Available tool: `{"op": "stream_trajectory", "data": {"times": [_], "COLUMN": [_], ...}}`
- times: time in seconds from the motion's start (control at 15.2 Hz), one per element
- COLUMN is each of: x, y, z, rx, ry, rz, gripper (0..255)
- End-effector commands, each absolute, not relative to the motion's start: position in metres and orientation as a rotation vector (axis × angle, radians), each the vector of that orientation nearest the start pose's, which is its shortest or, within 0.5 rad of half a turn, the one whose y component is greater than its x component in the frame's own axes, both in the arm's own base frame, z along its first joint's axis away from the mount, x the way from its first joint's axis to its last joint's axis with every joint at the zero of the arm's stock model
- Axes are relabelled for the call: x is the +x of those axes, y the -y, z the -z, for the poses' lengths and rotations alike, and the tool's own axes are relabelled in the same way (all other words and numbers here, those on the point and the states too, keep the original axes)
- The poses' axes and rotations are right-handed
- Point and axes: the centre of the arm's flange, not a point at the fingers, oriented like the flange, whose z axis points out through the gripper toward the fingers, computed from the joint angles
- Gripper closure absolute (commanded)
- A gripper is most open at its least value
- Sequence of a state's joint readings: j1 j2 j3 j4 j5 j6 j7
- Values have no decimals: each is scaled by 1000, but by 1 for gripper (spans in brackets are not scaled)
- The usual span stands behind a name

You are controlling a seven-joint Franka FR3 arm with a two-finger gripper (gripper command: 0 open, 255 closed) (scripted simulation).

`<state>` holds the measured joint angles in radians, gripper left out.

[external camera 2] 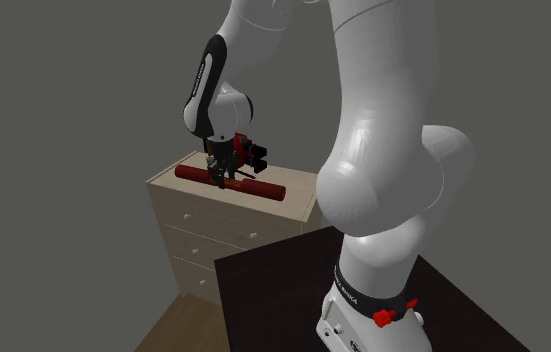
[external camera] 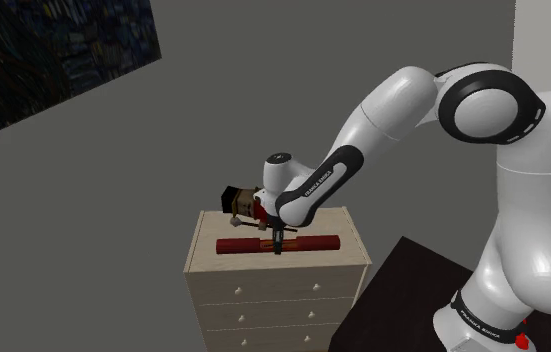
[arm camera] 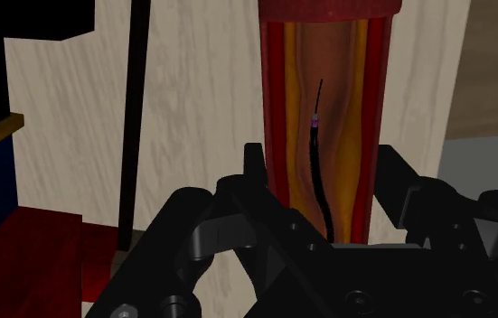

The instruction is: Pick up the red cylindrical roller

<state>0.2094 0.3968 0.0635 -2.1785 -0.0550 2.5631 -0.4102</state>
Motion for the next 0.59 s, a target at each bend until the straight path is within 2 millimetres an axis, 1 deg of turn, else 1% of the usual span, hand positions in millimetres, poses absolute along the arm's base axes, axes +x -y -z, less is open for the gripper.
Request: {"op": "stream_trajectory", "data": {"times": [0.0,0.2,0.53], "x": [539,540,540], "y": [-152,-152,-152], "z": [-205,-205,-231], "rx": [-2942,-2942,-2942], "ry": [1114,1113,1113], "rz": [-18,-18,-18], "gripper": [255,255,255]}}
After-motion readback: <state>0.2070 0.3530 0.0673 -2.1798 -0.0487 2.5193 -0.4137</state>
